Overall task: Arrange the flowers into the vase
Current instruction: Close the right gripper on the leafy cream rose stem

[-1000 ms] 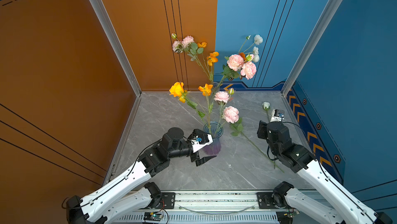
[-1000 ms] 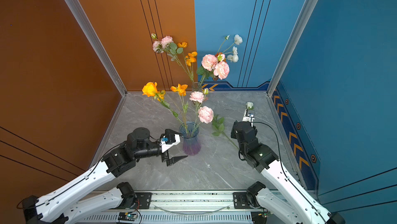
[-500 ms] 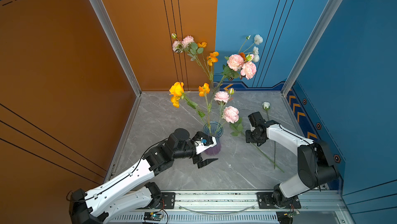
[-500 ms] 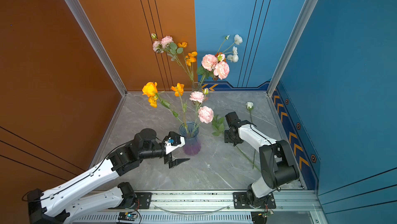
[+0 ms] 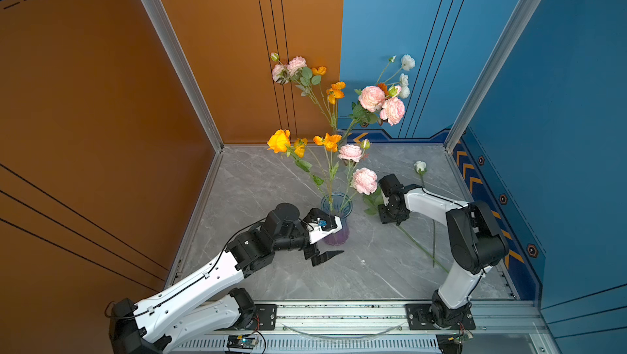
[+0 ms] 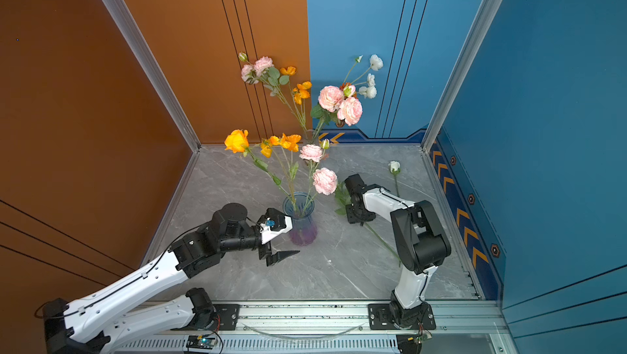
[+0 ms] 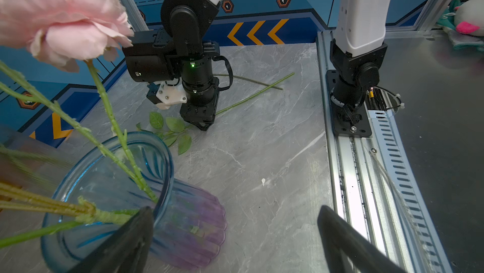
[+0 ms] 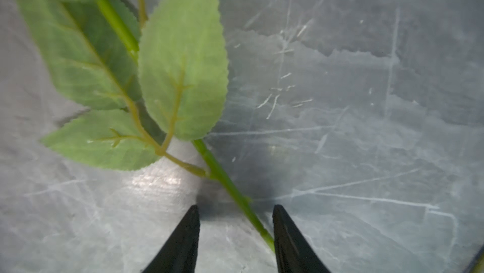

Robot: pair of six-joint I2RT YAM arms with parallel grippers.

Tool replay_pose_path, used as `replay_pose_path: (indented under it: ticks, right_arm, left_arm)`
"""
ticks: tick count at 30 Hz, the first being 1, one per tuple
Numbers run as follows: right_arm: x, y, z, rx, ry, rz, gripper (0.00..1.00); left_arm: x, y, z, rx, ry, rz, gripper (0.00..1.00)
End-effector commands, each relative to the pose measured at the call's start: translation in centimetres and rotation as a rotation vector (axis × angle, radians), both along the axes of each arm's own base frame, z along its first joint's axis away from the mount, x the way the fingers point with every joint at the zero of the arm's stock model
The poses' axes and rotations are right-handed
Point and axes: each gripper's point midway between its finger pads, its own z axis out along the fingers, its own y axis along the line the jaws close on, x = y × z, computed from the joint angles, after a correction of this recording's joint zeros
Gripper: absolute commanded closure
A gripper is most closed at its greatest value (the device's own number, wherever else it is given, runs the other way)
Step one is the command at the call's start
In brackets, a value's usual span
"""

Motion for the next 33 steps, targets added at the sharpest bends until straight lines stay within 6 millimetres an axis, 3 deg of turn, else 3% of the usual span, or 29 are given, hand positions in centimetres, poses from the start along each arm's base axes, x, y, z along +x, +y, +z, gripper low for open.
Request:
replay_pose_path:
  ticks: [1,10,19,26,33]
  right_arm:
    - [0.3,-1.1,-0.1,-0.063,0.009,-0.005,0.54]
    - [-1.2,-1.6,-0.8,-0.063,0.074,0.007,0.56]
    - [-2.2,-1.1,-2.3,-0.03,0.139,0.024,0.78]
    - [-1.9,-0.2,-0.8,-0.052,0.086,0.1,0.99]
    - [-1.8,0.2,1.6,-0.061,-0.003,0.086,1.0]
  left_arm:
    - [-0.4,0.0,1.2,-0.011,-0.025,-0.014,0.02]
    - [-0.4,0.1,1.1,-0.005,-0.026,-0.014,0.02]
    - [-0.4,0.1,1.2,-0.004,-0.028,-0.015,0.02]
    - [-0.3,0.1,1.1,-0.001,-0.028,-0.014,0.02]
    - [-0.3,0.3,1.1,0.005,-0.032,-0.007,0.02]
